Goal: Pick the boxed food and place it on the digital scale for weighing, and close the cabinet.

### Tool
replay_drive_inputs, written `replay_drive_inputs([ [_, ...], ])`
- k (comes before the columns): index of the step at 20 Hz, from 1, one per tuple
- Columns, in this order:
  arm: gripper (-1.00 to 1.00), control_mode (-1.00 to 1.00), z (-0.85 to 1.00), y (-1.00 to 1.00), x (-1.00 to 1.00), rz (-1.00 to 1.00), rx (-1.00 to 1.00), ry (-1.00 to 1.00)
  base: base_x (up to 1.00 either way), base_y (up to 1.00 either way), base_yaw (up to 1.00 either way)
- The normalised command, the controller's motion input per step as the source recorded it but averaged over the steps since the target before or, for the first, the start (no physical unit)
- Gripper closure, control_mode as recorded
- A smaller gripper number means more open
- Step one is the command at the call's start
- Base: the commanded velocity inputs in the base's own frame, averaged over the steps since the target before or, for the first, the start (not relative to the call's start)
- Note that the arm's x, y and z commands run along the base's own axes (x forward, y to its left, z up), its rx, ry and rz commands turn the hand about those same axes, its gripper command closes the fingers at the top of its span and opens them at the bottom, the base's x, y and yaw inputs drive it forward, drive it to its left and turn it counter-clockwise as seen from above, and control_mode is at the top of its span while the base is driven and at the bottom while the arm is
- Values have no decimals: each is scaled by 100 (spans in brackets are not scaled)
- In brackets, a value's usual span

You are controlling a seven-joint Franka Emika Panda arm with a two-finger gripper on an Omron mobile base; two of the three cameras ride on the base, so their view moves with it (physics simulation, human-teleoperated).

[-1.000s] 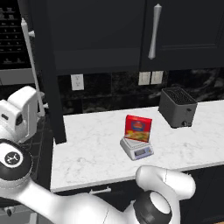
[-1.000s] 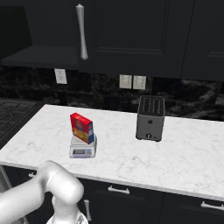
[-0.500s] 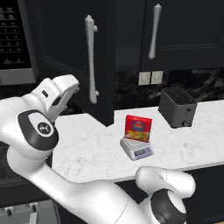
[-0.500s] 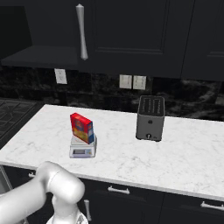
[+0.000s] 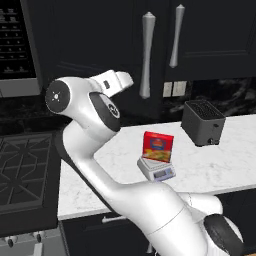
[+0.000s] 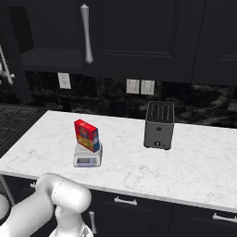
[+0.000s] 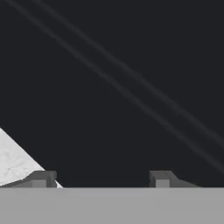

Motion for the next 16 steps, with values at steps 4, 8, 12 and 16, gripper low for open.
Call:
replay_drive_inputs([
  [4, -100, -100, 12, -84, 91, 18, 27, -9, 0, 0, 0],
  [8, -100, -100, 14, -76, 98, 20, 27, -3, 0, 0, 0],
  [12, -100, -100, 2, -72, 90, 21, 26, -3, 0, 0, 0],
  [16, -100, -100, -7, -35, 83, 19, 17, -18, 0, 0, 0],
])
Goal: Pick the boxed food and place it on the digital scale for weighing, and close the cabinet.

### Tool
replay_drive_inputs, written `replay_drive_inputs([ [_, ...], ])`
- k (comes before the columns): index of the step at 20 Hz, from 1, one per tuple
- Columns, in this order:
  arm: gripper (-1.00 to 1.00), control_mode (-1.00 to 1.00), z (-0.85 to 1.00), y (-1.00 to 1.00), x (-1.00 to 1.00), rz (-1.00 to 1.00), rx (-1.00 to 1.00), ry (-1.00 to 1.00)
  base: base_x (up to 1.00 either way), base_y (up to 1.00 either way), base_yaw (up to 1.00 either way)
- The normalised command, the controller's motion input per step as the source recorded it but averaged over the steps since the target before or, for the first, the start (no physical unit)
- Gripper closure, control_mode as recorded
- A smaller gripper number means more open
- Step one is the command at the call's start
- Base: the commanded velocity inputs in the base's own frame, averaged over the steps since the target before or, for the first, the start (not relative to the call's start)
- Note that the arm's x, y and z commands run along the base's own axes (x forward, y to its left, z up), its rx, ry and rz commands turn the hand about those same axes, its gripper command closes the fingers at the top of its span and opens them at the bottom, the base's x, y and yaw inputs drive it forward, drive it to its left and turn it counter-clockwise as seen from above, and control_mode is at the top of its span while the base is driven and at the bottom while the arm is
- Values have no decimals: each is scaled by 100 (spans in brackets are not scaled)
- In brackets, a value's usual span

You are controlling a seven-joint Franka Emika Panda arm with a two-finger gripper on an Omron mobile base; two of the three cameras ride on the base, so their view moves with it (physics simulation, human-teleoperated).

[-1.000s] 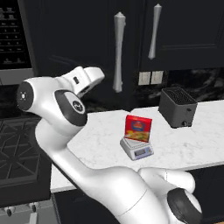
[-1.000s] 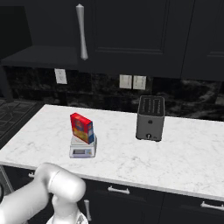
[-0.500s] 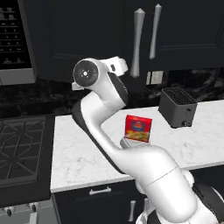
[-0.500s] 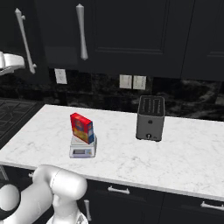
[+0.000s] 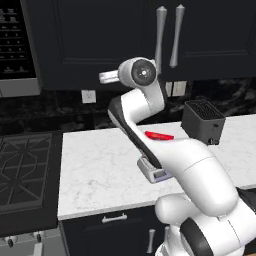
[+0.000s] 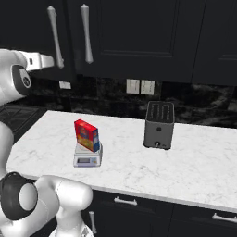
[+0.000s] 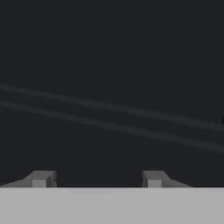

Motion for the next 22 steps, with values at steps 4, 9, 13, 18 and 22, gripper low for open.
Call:
replay_drive_inputs([
  [4, -100, -100, -12, -2, 95, 9, 9, -13, 0, 0, 0],
  [9, -100, -100, 0, 4, 100, 0, 3, 0, 0, 0, 0],
  [13, -100, -100, -2, 2, 100, 0, 2, 5, 0, 0, 0],
  [18, -100, -100, -2, -2, 69, 0, 5, 3, 0, 0, 0],
  [22, -100, -100, -7, -21, 46, 0, 9, 0, 0, 0, 0],
])
